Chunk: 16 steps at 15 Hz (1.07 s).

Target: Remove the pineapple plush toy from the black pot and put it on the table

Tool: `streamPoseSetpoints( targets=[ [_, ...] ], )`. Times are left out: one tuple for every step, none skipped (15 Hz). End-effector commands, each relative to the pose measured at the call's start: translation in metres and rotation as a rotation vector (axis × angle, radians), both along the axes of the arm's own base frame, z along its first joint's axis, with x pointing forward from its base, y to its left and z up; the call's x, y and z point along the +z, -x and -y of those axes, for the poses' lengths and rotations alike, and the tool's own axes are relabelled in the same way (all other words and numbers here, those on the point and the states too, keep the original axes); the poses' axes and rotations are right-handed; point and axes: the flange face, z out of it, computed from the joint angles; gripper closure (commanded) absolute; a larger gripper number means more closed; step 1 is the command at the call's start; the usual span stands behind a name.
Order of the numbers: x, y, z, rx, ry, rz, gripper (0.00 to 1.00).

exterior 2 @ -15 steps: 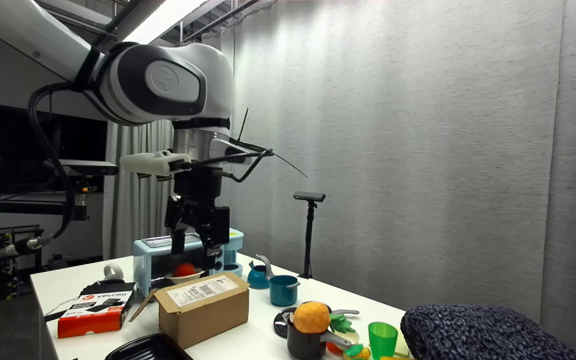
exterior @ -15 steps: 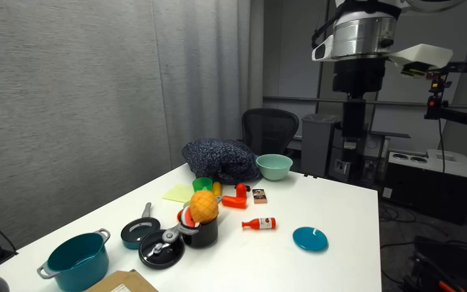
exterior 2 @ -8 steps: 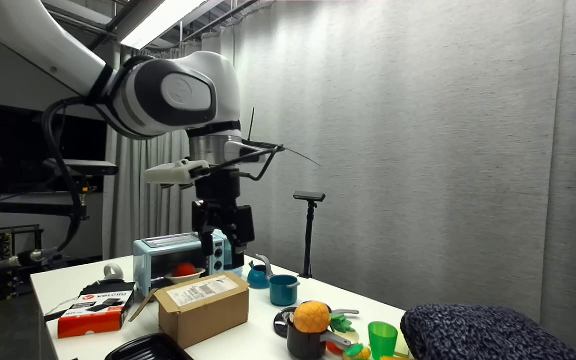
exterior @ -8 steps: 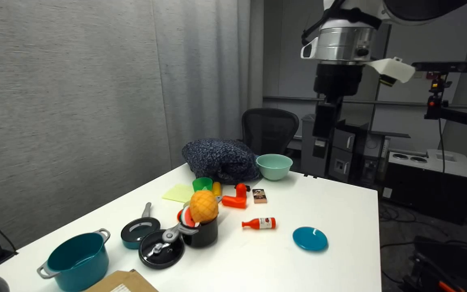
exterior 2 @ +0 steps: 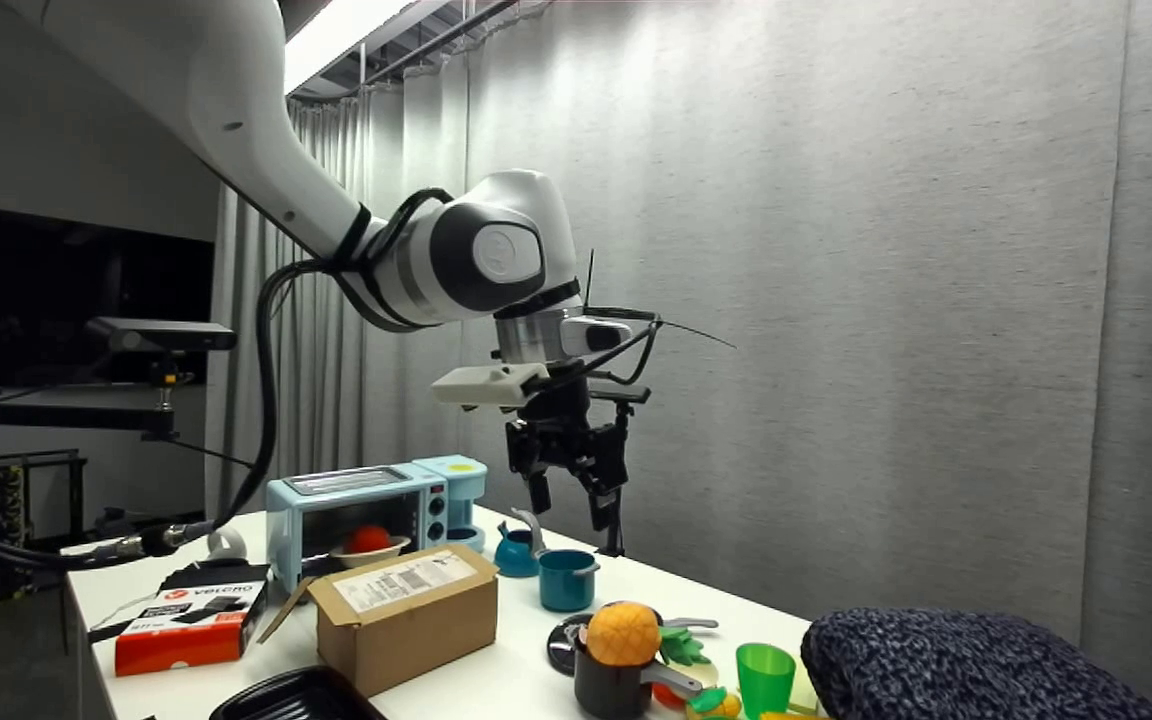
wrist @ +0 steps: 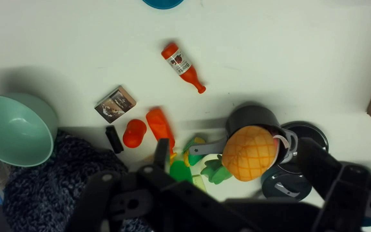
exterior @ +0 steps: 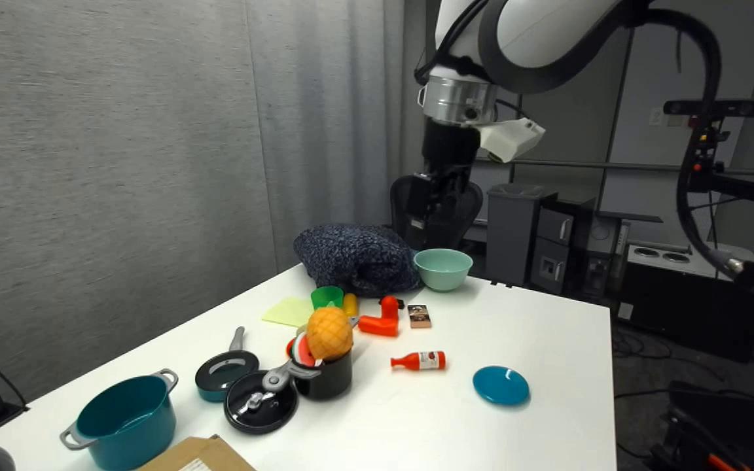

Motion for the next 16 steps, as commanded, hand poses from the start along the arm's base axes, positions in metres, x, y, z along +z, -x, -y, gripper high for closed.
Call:
streamPoseSetpoints(
  targets=[
    [-0.004, -0.001, 0.000, 0.000, 0.000, -0.009, 0.00],
    [-0.006, 0.000, 0.000, 0.001, 0.000, -0.012, 0.00],
    [-0.004, 0.001, 0.000, 0.001, 0.000, -0.009, 0.00],
    [-0.002, 0.002, 0.000, 0.001, 0.000, -0.006, 0.00],
    [0.000, 0.003, 0.000, 0.001, 0.000, -0.004, 0.00],
    [0.000, 0.004, 0.000, 0.001, 0.000, -0.003, 0.00],
    [0.000, 0.005, 0.000, -0.036, 0.007, 0.016, 0.00],
    [-0.001, 0.002, 0.001, -0.083, -0.001, 0.029, 0.00],
    [-0.004, -0.006, 0.005, -0.137, -0.028, 0.051, 0.00],
    [-0.007, -0.013, 0.007, -0.179, -0.042, 0.073, 0.00],
    [-0.013, -0.027, 0.009, -0.212, -0.060, 0.093, 0.00],
    [-0.018, -0.038, 0.010, -0.233, -0.077, 0.112, 0.00],
    [-0.024, -0.054, 0.008, -0.244, -0.085, 0.125, 0.00],
    [-0.031, -0.069, 0.006, -0.248, -0.095, 0.136, 0.00],
    [-0.038, -0.083, 0.003, -0.247, -0.098, 0.139, 0.00],
    [-0.045, -0.096, 0.001, -0.242, -0.106, 0.138, 0.00]
  ],
)
